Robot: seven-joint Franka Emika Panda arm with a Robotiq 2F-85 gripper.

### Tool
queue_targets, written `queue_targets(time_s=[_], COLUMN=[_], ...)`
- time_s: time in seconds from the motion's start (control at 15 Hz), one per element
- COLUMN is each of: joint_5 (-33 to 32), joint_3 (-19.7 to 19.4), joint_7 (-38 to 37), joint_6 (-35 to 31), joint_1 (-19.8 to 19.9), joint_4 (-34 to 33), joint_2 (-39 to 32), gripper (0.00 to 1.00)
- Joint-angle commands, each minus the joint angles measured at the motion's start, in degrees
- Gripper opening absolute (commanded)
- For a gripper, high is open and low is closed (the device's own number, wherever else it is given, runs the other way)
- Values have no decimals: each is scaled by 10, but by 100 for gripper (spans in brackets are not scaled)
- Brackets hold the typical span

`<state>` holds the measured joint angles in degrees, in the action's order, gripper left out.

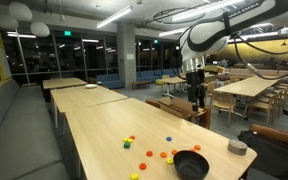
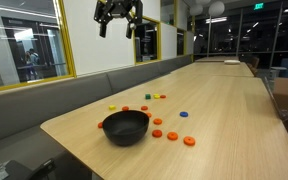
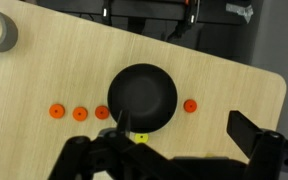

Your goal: Place three orange rings inside the black bowl

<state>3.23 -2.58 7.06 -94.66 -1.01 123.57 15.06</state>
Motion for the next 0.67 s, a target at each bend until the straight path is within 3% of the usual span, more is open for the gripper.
queue_targets(time_s=[0.0, 0.27, 0.6], joint_5=[17, 29, 41], joint_3=[-20, -46, -51], joint_7=[-50, -95, -192], joint_6=[-55, -125, -285], joint_1=[33, 66, 87], joint_4=[0, 23, 110], joint_2=[-29, -49, -67], gripper=[100, 100, 100])
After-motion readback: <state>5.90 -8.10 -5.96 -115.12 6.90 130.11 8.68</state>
